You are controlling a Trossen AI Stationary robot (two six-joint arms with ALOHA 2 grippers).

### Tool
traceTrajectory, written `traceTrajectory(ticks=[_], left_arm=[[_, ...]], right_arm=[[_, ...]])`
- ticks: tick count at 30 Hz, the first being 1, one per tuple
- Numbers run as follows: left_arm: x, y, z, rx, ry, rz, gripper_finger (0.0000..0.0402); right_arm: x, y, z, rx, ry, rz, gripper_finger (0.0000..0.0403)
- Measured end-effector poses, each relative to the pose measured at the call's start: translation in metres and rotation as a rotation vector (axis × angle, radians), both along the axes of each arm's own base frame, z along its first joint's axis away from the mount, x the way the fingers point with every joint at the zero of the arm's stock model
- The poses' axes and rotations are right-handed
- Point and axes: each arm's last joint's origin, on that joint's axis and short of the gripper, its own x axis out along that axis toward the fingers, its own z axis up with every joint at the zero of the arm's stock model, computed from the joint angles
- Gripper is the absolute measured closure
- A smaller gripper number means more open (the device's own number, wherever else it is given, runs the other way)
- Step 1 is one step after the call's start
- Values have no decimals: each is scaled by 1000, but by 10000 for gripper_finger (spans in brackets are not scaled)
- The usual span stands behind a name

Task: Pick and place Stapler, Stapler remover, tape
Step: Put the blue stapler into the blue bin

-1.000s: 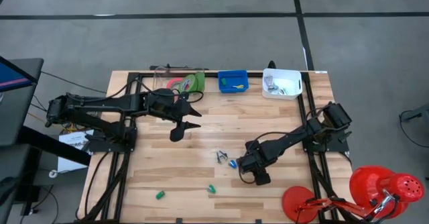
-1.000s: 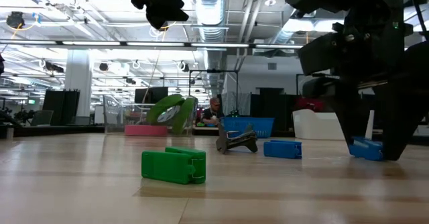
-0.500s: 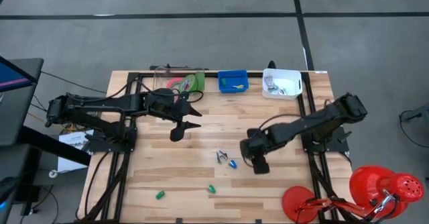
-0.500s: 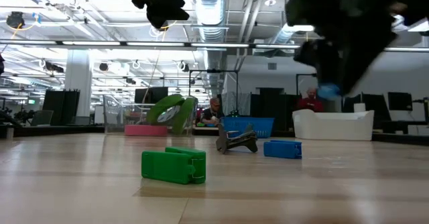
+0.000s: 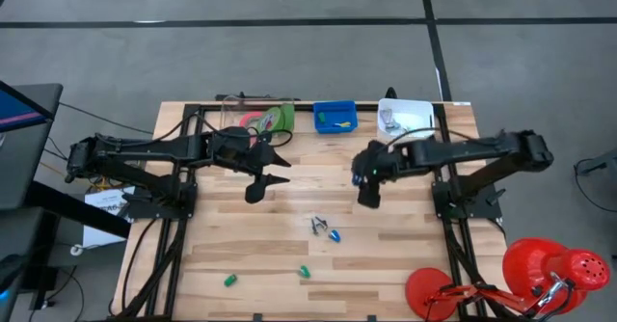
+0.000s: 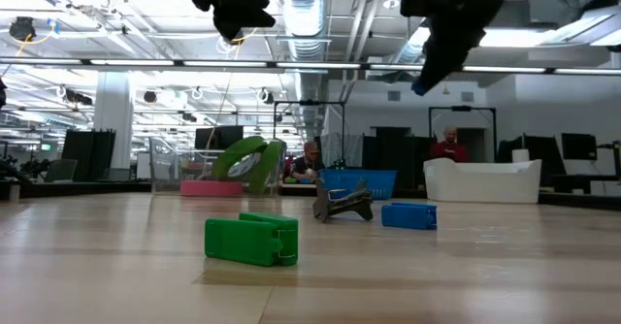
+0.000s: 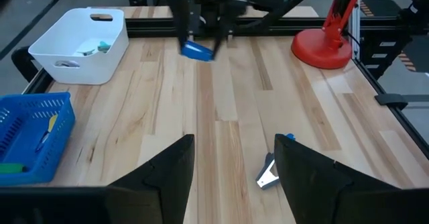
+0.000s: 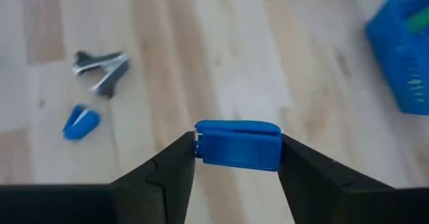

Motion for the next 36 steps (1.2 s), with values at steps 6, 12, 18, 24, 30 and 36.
traceTrajectory(ticks=[6,12,18,24,30,36], left_arm=[[1,0,1,1,-13,0,207],[2,1,5,19,-54,28,207],[4,6,9,39,-97,77,207],[3,15,10,42,-107,112,207],[2,21,10,44,-114,137,207],[2,23,11,46,-122,146,207]], right_arm=[[-11,-27,14,-23,-53,-76,220],[-20,-49,23,-45,-91,-147,212],[-18,-68,29,-94,-168,-177,219],[-7,-88,32,-149,-270,-207,215],[7,-108,28,-191,-344,-240,211],[19,-131,10,-214,-320,-276,218]])
